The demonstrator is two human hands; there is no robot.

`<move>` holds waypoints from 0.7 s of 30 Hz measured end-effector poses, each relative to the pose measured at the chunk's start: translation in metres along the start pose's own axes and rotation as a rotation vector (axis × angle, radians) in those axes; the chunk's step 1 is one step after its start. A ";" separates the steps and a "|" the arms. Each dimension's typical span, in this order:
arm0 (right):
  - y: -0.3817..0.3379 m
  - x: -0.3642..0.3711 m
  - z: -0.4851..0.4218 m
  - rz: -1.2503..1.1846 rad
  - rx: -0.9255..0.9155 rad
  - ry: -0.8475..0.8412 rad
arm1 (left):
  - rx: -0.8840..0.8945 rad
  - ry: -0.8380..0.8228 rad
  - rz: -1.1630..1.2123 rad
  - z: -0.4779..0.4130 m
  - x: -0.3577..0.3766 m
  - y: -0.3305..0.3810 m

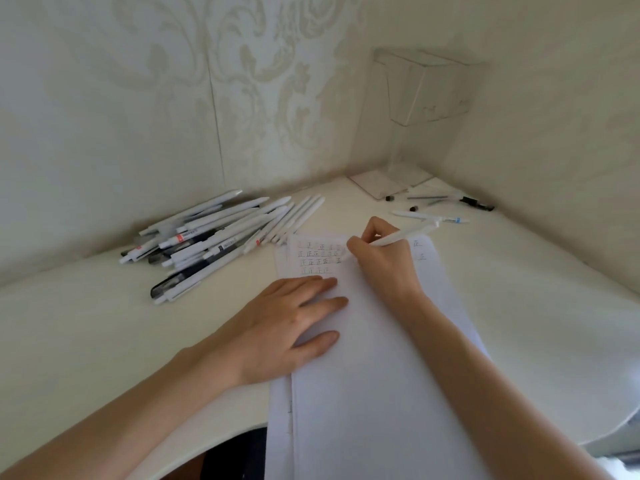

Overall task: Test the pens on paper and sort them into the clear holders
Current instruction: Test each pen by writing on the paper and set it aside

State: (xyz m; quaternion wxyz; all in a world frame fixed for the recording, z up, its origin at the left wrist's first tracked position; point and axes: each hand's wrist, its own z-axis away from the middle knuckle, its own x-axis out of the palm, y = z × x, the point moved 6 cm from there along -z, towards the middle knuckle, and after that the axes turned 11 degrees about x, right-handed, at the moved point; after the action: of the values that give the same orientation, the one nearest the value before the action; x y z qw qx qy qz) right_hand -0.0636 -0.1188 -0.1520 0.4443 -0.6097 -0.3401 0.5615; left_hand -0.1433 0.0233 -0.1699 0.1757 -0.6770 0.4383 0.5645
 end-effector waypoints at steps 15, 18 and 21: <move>-0.003 0.006 0.001 0.078 -0.048 -0.010 | -0.015 -0.026 0.014 0.002 0.000 -0.002; -0.003 0.007 0.002 0.085 -0.055 -0.024 | -0.007 -0.028 0.018 0.001 -0.001 -0.002; -0.003 0.008 0.002 0.084 -0.049 -0.031 | -0.008 -0.031 0.020 0.001 0.000 -0.001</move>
State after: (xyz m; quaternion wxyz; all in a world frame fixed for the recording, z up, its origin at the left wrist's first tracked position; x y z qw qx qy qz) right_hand -0.0646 -0.1102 -0.1519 0.3997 -0.6256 -0.3347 0.5804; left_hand -0.1434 0.0251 -0.1702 0.1741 -0.6643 0.4401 0.5786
